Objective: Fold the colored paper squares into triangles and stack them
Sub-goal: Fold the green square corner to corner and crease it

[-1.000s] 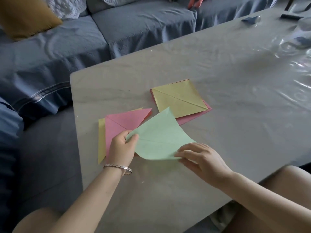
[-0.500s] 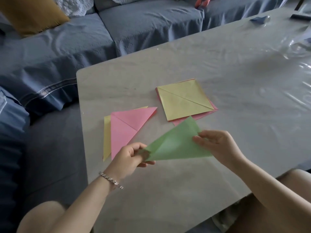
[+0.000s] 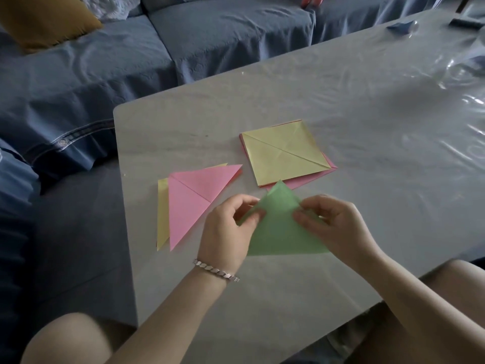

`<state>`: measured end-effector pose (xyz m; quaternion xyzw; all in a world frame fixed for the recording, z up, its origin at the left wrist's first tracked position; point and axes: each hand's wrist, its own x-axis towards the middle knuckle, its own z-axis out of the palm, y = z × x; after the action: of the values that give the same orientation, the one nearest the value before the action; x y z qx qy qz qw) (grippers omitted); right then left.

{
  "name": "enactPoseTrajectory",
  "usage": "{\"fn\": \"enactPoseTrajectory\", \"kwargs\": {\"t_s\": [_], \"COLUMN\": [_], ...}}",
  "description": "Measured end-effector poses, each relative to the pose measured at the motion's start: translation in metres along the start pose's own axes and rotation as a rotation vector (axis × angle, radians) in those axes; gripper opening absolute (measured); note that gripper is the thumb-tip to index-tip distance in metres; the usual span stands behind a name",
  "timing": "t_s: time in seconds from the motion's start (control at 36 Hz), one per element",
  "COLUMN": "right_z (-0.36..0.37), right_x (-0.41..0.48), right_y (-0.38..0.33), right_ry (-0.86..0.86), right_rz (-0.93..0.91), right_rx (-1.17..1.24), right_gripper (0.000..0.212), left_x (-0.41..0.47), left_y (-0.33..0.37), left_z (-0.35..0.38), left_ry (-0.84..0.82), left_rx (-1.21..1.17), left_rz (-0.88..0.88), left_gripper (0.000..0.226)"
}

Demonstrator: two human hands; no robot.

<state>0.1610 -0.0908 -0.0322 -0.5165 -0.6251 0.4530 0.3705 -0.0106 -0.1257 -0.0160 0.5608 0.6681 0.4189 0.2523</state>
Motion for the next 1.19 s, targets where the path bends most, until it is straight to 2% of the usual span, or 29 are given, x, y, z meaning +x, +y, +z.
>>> {"fn": "enactPoseTrajectory", "kwargs": {"t_s": [0.17,0.36,0.69,1.19], "right_z": [0.007,0.014,0.012,0.013], "right_x": [-0.003,-0.005,-0.011,-0.013], "right_y": [-0.011,-0.015,-0.016,-0.016], "right_ry": [0.075,0.134,0.152,0.110], "right_rz": [0.021,0.080,0.041,0.030], "right_rx": [0.082,0.249,0.209,0.266], "right_gripper": [0.015,0.019,0.020,0.025], "left_x": [-0.004,-0.004,-0.007,-0.007], "left_y": [0.002,0.001,0.006,0.005], "left_z": [-0.001,-0.003,-0.003,-0.002], "left_ry": [-0.004,0.041,0.070,0.106], "left_rx": [-0.024,-0.042,-0.044,-0.048], "left_rz": [-0.035,-0.043,-0.018,0.024], "left_gripper": [0.009,0.021,0.011,0.016]}}
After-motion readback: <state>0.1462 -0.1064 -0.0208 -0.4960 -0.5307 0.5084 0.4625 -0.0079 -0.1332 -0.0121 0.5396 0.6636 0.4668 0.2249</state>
